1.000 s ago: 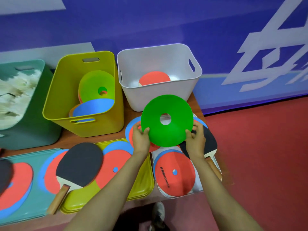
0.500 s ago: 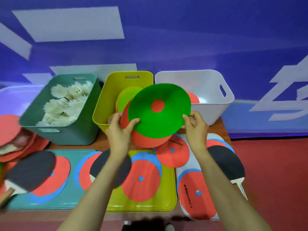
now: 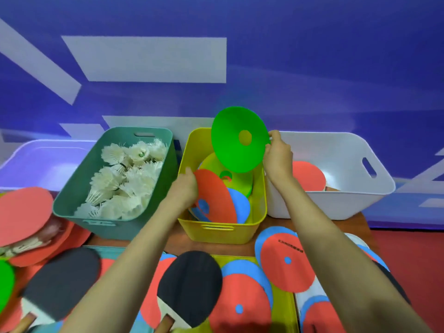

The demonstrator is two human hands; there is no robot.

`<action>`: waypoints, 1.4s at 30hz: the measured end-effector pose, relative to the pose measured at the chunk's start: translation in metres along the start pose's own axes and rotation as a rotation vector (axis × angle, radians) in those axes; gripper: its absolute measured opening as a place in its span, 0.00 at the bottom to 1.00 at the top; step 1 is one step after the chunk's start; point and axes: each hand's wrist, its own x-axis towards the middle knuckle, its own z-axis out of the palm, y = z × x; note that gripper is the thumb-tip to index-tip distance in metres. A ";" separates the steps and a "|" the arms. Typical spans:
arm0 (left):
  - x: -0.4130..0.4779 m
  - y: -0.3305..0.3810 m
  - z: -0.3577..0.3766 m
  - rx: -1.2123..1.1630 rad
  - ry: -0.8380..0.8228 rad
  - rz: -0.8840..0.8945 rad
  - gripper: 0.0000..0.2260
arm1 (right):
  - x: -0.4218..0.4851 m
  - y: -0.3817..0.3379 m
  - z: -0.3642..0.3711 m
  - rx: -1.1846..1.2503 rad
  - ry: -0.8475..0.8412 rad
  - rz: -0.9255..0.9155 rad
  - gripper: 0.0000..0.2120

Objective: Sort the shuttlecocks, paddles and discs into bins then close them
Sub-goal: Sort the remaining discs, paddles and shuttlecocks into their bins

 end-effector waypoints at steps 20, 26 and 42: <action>-0.010 0.022 0.025 -0.125 0.103 0.315 0.21 | -0.035 0.017 0.026 -0.014 -0.179 -0.208 0.21; -0.080 0.074 0.047 -0.324 0.305 0.485 0.15 | -0.104 0.050 -0.048 0.122 -0.018 -0.228 0.17; -0.181 0.128 0.232 -0.169 -0.249 0.320 0.23 | -0.266 0.236 -0.129 -0.151 -0.445 0.282 0.23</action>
